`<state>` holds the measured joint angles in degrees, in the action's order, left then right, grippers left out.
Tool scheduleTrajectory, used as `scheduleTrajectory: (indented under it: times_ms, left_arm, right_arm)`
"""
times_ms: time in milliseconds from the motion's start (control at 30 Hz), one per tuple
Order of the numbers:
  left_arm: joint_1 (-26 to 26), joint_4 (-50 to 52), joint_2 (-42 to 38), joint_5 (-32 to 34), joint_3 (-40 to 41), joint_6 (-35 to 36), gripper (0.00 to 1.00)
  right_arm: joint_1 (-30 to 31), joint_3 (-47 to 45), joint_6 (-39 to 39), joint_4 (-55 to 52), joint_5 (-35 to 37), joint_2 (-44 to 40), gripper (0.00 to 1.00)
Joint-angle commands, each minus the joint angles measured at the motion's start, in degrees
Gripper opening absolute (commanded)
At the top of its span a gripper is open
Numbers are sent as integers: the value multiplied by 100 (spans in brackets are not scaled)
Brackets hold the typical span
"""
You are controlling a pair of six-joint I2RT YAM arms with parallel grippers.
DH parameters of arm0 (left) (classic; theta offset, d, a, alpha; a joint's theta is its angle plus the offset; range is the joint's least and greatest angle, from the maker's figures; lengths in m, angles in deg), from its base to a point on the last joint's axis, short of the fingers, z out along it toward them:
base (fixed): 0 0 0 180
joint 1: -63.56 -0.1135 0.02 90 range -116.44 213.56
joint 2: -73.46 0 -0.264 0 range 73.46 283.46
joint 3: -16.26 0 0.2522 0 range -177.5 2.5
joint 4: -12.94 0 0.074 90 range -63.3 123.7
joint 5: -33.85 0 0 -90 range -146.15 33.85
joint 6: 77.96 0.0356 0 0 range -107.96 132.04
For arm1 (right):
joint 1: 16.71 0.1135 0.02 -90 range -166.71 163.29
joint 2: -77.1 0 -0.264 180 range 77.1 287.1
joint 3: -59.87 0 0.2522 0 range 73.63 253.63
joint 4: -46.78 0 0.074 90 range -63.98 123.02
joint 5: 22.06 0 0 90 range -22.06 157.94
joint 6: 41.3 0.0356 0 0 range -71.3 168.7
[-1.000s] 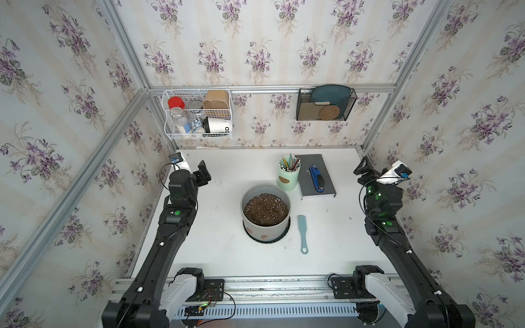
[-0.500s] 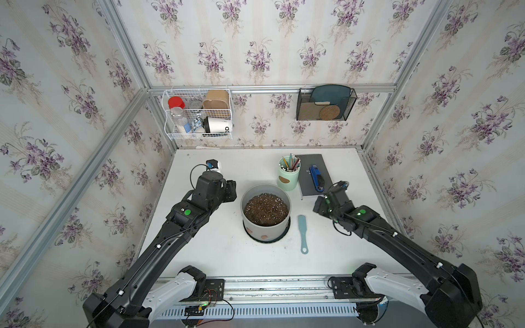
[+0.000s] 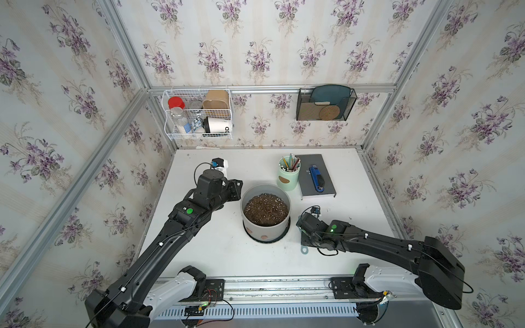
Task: Scrub the dried mud off the ceramic pot
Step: Pick up the brush from the center of the board.
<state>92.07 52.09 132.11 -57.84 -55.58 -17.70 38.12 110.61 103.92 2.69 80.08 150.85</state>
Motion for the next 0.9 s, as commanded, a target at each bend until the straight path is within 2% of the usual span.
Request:
scheduleTrajectory:
  times_ms: [0,200,333,467,533,700,867]
  left_arm:
    - [-1,-314,-76,-215,74,-162,38]
    - [-10,-291,-118,-312,160,-161,42]
    - [-4,-370,-131,-450,296,-211,44]
    - [-4,-460,-208,-421,427,-314,46]
    - [-4,-458,-215,-403,412,-313,47]
    - [1,-351,-141,-426,154,-215,60]
    - [-39,-466,-170,-795,-93,-228,71]
  right_arm:
    - [41,40,46,362,-81,283,51]
    - [45,38,73,405,57,685,42]
    - [39,-6,76,407,18,864,32]
    - [46,-65,103,201,145,855,27]
    - [32,-139,124,161,229,748,18]
    - [19,-78,82,-85,526,217,0]
    - [-151,532,-448,-239,791,-696,0]
